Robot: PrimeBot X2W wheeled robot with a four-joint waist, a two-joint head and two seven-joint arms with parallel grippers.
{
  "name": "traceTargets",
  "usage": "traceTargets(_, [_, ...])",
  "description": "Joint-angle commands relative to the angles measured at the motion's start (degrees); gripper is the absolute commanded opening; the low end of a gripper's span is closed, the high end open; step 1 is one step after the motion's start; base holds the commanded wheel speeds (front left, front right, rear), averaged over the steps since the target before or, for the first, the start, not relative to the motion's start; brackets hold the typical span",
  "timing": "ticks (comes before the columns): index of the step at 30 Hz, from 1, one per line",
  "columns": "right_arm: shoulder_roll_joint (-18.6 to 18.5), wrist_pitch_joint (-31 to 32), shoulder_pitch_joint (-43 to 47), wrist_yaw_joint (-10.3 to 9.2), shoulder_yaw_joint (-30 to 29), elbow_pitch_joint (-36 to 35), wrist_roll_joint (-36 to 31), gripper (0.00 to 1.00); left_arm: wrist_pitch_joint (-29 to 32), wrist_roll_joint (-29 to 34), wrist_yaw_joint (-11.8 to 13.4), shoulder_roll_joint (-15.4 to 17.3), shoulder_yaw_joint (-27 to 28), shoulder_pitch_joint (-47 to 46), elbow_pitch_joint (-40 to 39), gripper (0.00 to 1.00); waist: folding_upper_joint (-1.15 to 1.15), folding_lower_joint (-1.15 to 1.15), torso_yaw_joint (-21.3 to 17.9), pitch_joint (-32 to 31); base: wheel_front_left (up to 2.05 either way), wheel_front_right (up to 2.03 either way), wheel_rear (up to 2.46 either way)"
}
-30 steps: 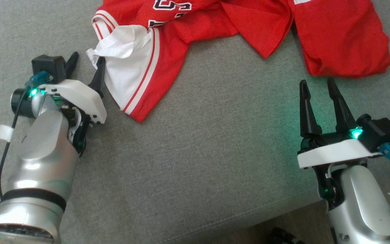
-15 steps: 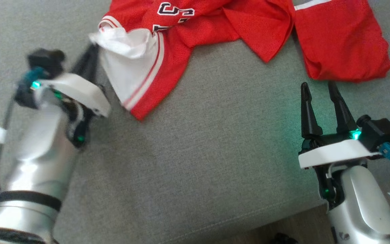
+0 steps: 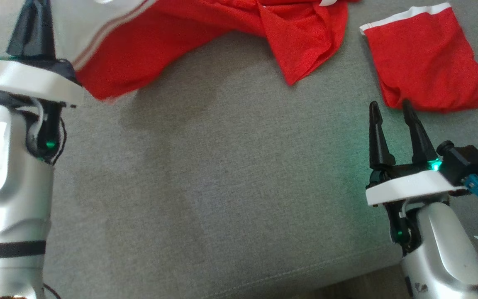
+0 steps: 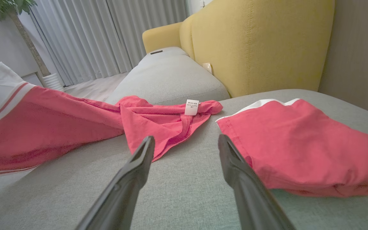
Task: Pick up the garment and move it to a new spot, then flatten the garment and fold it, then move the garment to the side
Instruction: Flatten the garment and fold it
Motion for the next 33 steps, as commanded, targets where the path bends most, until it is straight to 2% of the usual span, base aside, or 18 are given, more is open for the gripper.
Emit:
traceTargets(1, [-0.04,-0.51,-1.47,-0.05,1.09,-1.42,0.48,1.0,-0.29,0.67,0.03,2.38,3.0,-0.81,-3.41,0.0,0.0,0.0,0.53,-0.45,0.0,0.0,0.0])
traceTargets(5, [-0.04,-0.57,-1.44,-0.05,1.0,-1.05,0.4,1.0,-0.29,2.1,0.03,2.68,4.63,-0.81,-7.13,0.0,0.0,0.0,1.66,-1.03,0.0,0.0,0.0])
traceTargets(9, [-0.04,-0.55,-1.45,-0.05,0.92,-0.72,0.31,1.0,-0.29,3.69,0.03,4.16,1.92,0.27,-12.3,0.0,0.0,0.0,3.08,-1.99,0.0,0.0,0.0])
traceTargets(19, [-0.04,-0.1,-0.32,-0.05,0.89,0.23,0.1,1.0,-0.29,5.07,0.02,9.13,-3.22,13.59,-21.5,0.0,0.0,0.0,7.07,-5.19,0.0,0.0,0.0])
traceTargets(24, [-0.04,0.42,0.53,-0.05,0.59,0.5,-0.25,1.0,-0.29,6.11,0.02,11.18,-7.44,22.8,-23.18,0.0,0.0,0.0,9.28,-6.72,0.0,0.0,0.0])
traceTargets(33, [-0.04,1.81,2.02,-0.05,-0.24,0.43,-1.11,1.0,-0.29,8.62,0.02,9.95,-12.34,31.33,-20.97,0.0,0.0,0.0,11.67,-9.34,0.0,0.0,0.0])
